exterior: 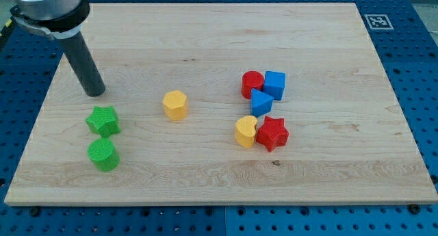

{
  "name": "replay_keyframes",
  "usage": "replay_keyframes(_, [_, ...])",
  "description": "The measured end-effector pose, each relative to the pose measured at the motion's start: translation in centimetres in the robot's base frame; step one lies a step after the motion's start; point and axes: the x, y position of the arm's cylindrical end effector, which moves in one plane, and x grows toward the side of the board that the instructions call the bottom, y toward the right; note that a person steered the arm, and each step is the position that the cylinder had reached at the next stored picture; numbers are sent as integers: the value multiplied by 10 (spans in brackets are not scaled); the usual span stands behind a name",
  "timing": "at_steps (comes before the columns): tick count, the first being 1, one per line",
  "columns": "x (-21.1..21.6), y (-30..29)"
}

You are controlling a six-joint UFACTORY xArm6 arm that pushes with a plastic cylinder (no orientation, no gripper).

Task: Move green star to the top of the green circle

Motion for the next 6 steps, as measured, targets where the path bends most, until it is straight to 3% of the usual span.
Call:
replay_keyframes(2, [7, 1])
replay_keyframes(6, [64, 24])
